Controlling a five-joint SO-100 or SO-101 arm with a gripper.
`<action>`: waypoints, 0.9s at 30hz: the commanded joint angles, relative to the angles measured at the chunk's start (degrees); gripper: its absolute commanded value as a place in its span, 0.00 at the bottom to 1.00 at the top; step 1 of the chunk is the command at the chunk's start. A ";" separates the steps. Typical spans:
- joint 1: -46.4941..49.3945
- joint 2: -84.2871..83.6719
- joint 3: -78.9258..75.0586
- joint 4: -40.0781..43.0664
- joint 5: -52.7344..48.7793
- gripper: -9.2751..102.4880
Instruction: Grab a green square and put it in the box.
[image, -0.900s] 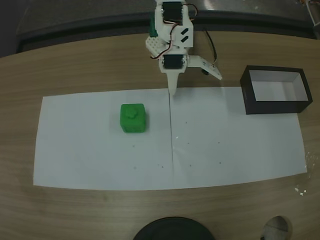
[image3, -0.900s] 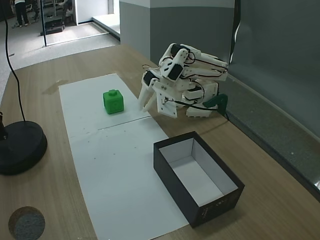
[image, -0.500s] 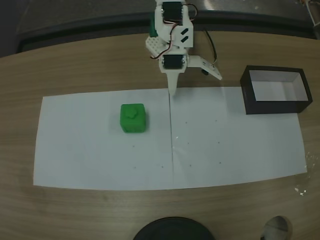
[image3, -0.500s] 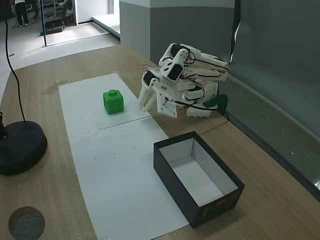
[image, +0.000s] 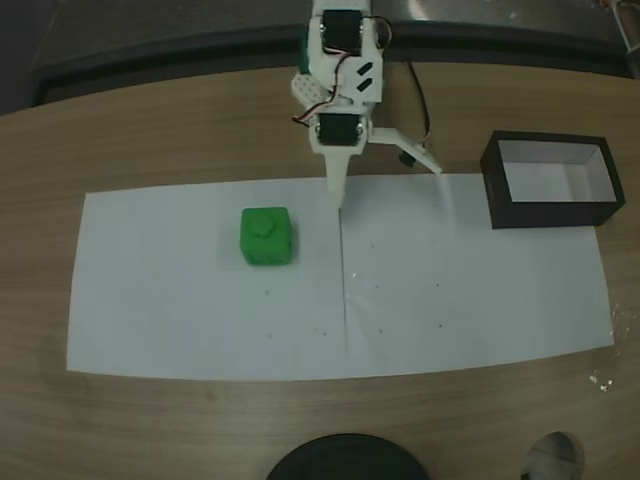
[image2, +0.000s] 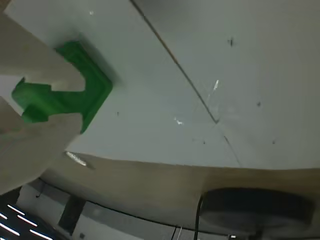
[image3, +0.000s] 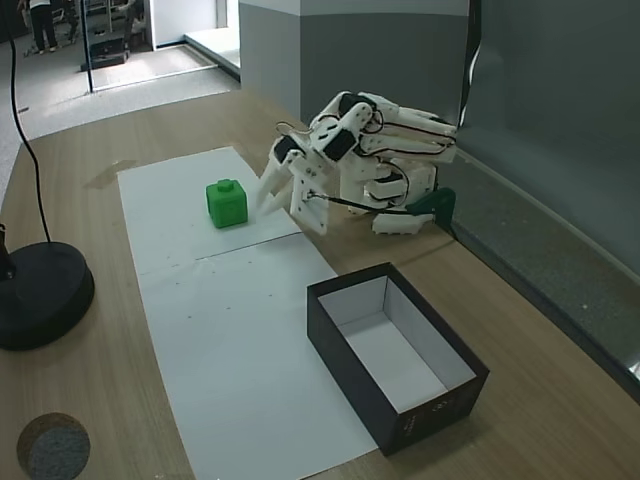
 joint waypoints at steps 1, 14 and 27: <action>3.52 1.41 -2.29 -11.34 -0.18 0.10; 19.51 -14.41 -29.18 6.33 -2.11 0.34; 15.29 -77.08 -70.31 32.17 -9.67 0.43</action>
